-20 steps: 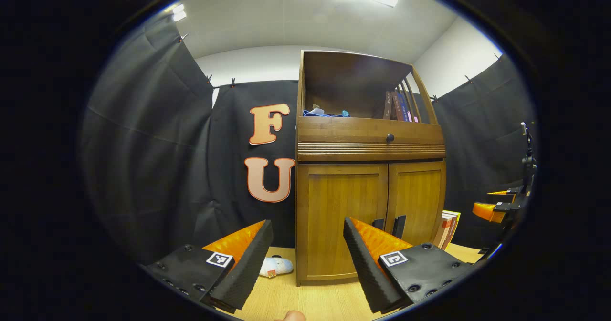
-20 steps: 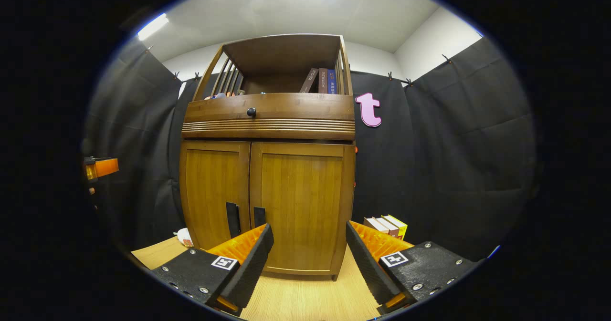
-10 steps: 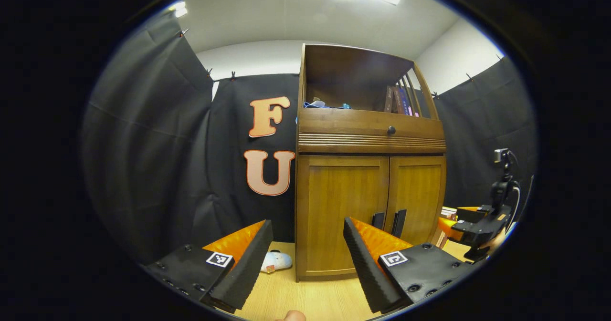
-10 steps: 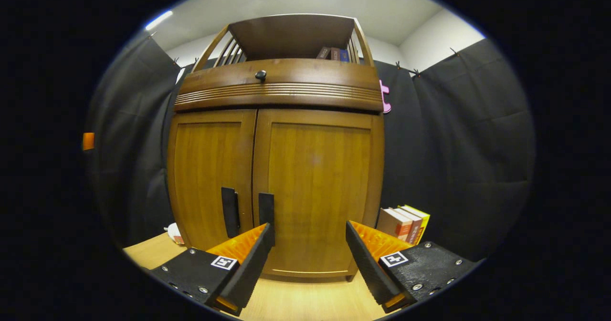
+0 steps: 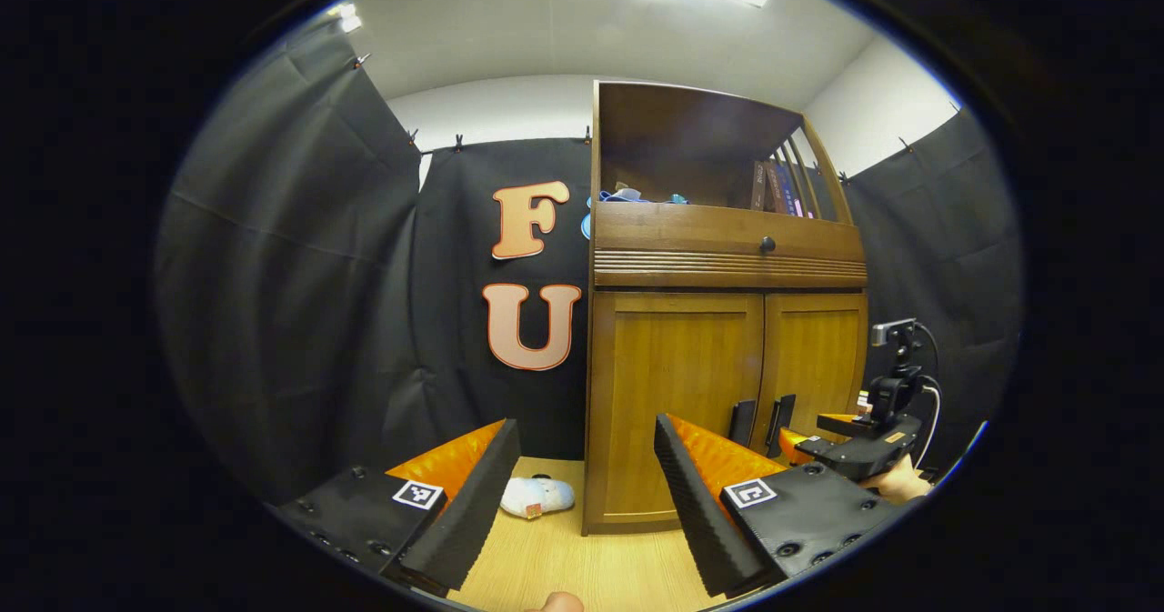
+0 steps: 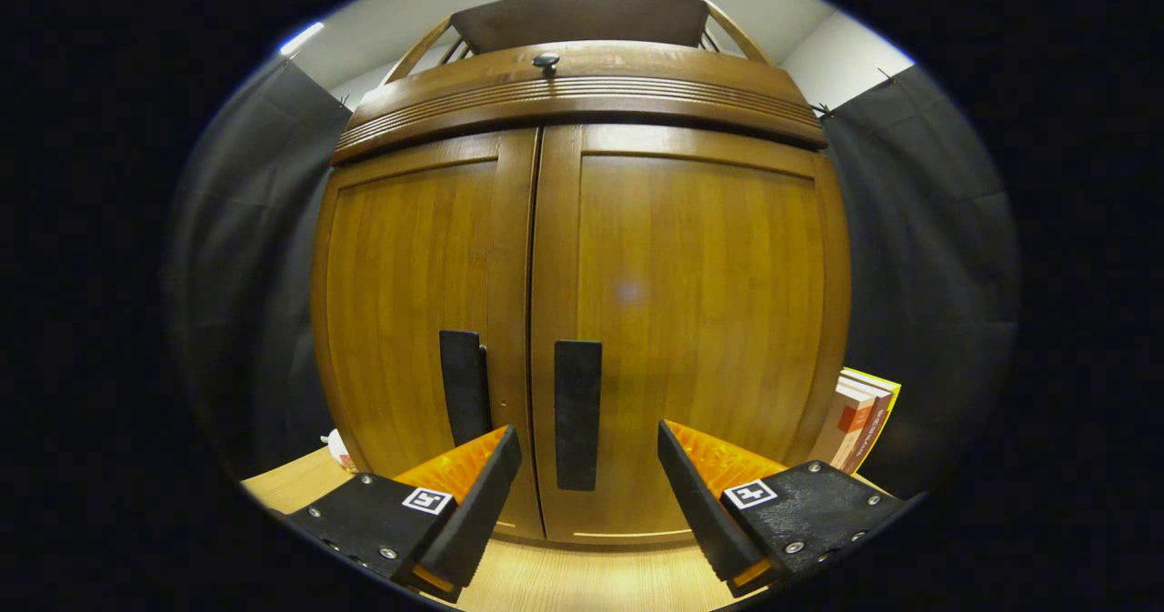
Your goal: Open the right door of the double-door shoe cabinet with the right hand, and open the left door with the left hand.
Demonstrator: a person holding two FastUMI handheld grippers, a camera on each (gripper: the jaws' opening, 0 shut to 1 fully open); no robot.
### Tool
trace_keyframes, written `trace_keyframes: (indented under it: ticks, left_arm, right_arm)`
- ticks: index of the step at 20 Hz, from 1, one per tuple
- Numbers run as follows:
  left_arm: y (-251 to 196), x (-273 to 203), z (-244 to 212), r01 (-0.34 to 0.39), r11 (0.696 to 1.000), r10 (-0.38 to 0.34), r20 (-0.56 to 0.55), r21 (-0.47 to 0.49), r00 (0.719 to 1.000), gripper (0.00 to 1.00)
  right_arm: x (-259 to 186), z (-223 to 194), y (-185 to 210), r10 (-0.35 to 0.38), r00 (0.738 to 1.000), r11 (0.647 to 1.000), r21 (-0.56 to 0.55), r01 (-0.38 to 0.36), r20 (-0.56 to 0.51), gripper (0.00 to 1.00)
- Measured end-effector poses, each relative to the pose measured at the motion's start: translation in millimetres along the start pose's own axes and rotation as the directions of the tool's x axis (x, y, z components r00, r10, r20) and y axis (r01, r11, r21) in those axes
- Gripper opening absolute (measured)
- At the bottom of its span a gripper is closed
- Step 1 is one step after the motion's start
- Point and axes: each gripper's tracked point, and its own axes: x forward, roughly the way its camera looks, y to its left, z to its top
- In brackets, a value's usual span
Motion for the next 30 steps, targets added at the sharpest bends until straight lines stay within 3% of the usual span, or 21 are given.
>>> trace_keyframes:
  ticks: [1, 2, 5, 6, 7, 9, 13, 14, 15, 17, 18, 19, 21, 22, 24, 30]
  left_arm:
    - [1.9, -0.3, -0.3, -0.002, 1.000, 0.002, 0.000, 0.002, 1.000, 0.95]
    - [3.7, 0.0, -1.2, -0.003, 1.000, 0.003, 0.000, 0.002, 1.000, 0.95]
    - [7.8, 0.8, -4.6, -0.002, 1.000, 0.002, -0.002, -0.001, 1.000, 0.96]
    - [9.6, 0.5, -5.6, -0.002, 1.000, 0.002, -0.004, 0.000, 1.000, 0.96]
    - [13.4, 2.6, -7.2, -0.008, 1.000, 0.008, -0.008, 0.001, 1.000, 0.96]
    - [20.4, 2.8, -8.9, -0.024, 1.000, 0.024, -0.008, 0.013, 1.000, 0.97]
    - [25.2, -0.4, -10.6, -0.034, 0.999, 0.034, -0.009, 0.005, 0.999, 0.96]
    - [24.7, -1.1, -10.1, -0.034, 0.999, 0.034, -0.008, 0.001, 0.999, 0.96]
    - [25.1, -3.0, -9.4, -0.037, 0.999, 0.037, -0.005, 0.000, 0.999, 0.96]
    - [24.4, -5.9, -7.2, -0.041, 0.999, 0.041, -0.002, 0.003, 0.999, 0.96]
    - [23.0, -6.2, -5.5, -0.040, 0.999, 0.040, 0.000, 0.007, 0.999, 0.96]
    - [21.9, -7.5, -4.0, -0.038, 0.999, 0.038, 0.002, 0.011, 0.999, 0.97]
    - [19.3, -12.4, -1.5, -0.036, 0.999, 0.036, 0.007, 0.018, 0.999, 0.96]
    - [18.1, -14.0, 0.6, -0.038, 0.999, 0.038, 0.012, 0.021, 0.999, 0.96]
    - [16.1, -17.8, 4.4, -0.039, 0.999, 0.038, 0.025, 0.032, 0.999, 0.96]
    - [4.5, -20.3, 7.1, -0.027, 0.999, 0.026, 0.033, 0.039, 0.999, 0.96]
  right_arm:
    - [5.7, -1.2, 3.6, 0.001, 1.000, 1.000, -0.002, -0.001, -0.001, 0.87]
    - [11.1, -2.7, 3.6, -0.007, 1.000, 1.000, -0.007, 0.007, -0.001, 0.91]
    - [26.3, -5.7, -0.7, -0.034, 0.999, 0.999, -0.002, 0.034, 0.001, 0.81]
    - [31.7, -6.9, -2.0, -0.038, 0.999, 0.999, 0.008, 0.038, -0.002, 0.84]
    - [35.4, -8.3, -2.4, -0.038, 0.999, 0.999, 0.021, 0.038, -0.008, 0.69]
    - [43.3, -12.5, 0.7, -0.024, 0.999, 0.998, 0.060, 0.025, -0.025, 0.75]
    - [46.4, -8.5, 2.3, -0.021, 1.000, 0.996, 0.090, 0.022, -0.018, 0.41]
    - [46.7, -8.9, 1.9, -0.017, 1.000, 0.996, 0.091, 0.019, -0.019, 0.42]
    - [44.6, -9.8, 1.9, -0.012, 1.000, 0.996, 0.091, 0.014, -0.019, 0.36]
    - [44.4, -9.6, 2.1, -0.004, 1.000, 0.996, 0.087, 0.006, -0.021, 0.35]
    - [43.8, -9.8, 2.3, -0.005, 1.000, 0.997, 0.083, 0.007, -0.022, 0.40]
    - [41.7, -10.1, 2.0, -0.005, 1.000, 0.997, 0.078, 0.007, -0.023, 0.34]
    - [38.4, -10.7, 1.9, -0.003, 1.000, 0.998, 0.070, 0.005, -0.025, 0.32]
    - [35.9, -11.0, 1.9, -0.001, 1.000, 0.998, 0.070, 0.002, -0.026, 0.36]
    - [29.1, -11.3, 1.7, 0.006, 1.000, 0.998, 0.069, -0.004, -0.024, 0.29]
    - [-2.6, -11.7, -3.5, 0.007, 1.000, 0.998, 0.057, -0.005, -0.027, 0.25]
